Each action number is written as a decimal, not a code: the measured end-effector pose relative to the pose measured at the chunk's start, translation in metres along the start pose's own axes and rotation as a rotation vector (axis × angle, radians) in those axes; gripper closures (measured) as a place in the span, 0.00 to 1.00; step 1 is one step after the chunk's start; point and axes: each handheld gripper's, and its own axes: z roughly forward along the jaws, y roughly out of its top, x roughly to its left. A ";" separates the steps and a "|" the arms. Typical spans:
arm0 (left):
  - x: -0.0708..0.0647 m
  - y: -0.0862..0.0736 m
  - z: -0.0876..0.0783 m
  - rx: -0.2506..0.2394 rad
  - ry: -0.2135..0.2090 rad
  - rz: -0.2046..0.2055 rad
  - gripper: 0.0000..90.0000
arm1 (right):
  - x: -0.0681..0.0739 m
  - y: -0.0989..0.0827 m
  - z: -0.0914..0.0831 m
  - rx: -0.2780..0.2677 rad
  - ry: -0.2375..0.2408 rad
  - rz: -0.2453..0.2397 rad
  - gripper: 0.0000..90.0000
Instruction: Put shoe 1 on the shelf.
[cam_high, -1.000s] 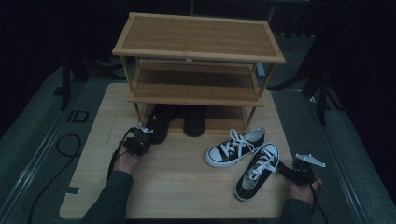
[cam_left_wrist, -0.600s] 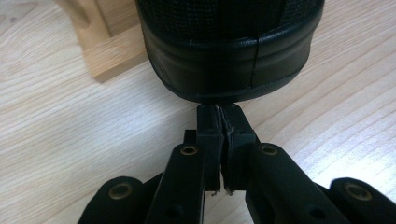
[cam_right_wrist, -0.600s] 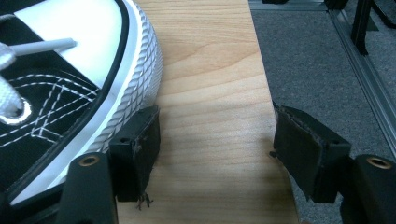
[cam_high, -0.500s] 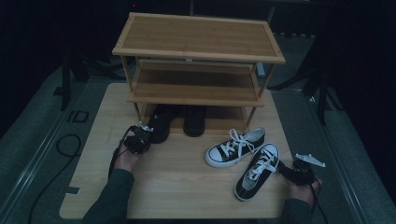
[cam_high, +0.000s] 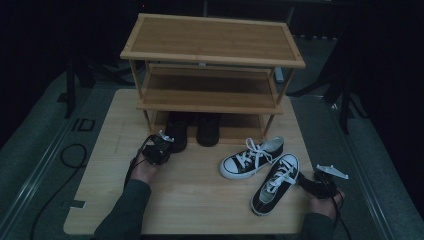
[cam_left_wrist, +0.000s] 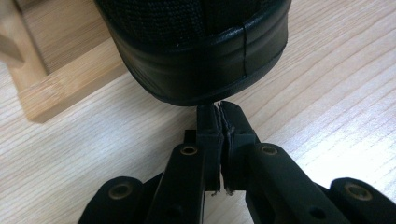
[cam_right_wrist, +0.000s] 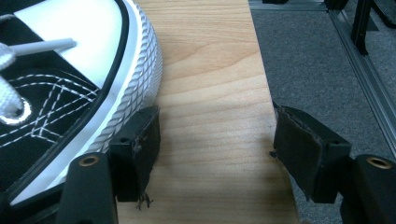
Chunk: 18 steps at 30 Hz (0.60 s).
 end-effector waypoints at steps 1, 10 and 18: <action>-0.001 0.001 0.001 0.001 0.000 0.005 0.97 | 0.000 0.000 0.000 0.000 0.000 0.000 0.35; -0.014 0.016 0.009 0.003 -0.011 0.045 0.97 | 0.000 0.000 0.000 0.000 0.000 -0.001 0.35; -0.022 0.025 0.014 0.010 -0.011 0.076 0.97 | 0.000 0.000 0.000 0.000 0.001 -0.002 0.35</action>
